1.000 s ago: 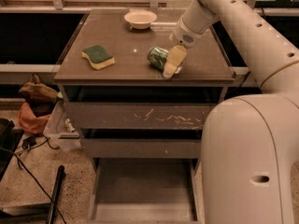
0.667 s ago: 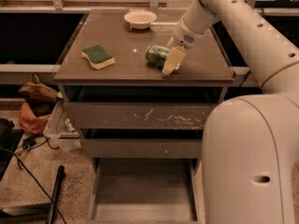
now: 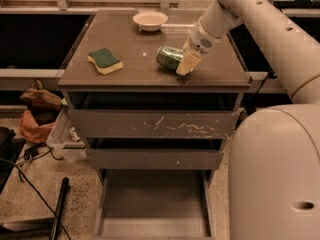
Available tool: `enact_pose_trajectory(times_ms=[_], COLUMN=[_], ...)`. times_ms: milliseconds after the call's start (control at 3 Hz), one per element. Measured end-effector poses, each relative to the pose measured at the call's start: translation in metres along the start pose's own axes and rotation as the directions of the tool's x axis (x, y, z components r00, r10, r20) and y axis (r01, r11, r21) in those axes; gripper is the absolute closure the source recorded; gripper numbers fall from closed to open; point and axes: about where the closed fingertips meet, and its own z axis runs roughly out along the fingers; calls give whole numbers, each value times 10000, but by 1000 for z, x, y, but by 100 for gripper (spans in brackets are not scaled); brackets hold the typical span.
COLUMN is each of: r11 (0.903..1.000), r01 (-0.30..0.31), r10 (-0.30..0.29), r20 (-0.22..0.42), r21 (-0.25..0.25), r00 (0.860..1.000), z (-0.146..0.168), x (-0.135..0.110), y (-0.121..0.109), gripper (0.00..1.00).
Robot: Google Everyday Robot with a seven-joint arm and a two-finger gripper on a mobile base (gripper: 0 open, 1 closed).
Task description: Place green can into bottom drawer
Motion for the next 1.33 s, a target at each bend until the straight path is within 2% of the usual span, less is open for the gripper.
enact_pose_trajectory(times_ms=[333, 1333], r11=[9984, 9983], r01=[157, 333], r10=[-181, -351], r20=[446, 374], r21=[544, 481], r00=[9988, 9987], z=[-15, -12], x=[23, 19], y=[32, 32], gripper=[100, 100])
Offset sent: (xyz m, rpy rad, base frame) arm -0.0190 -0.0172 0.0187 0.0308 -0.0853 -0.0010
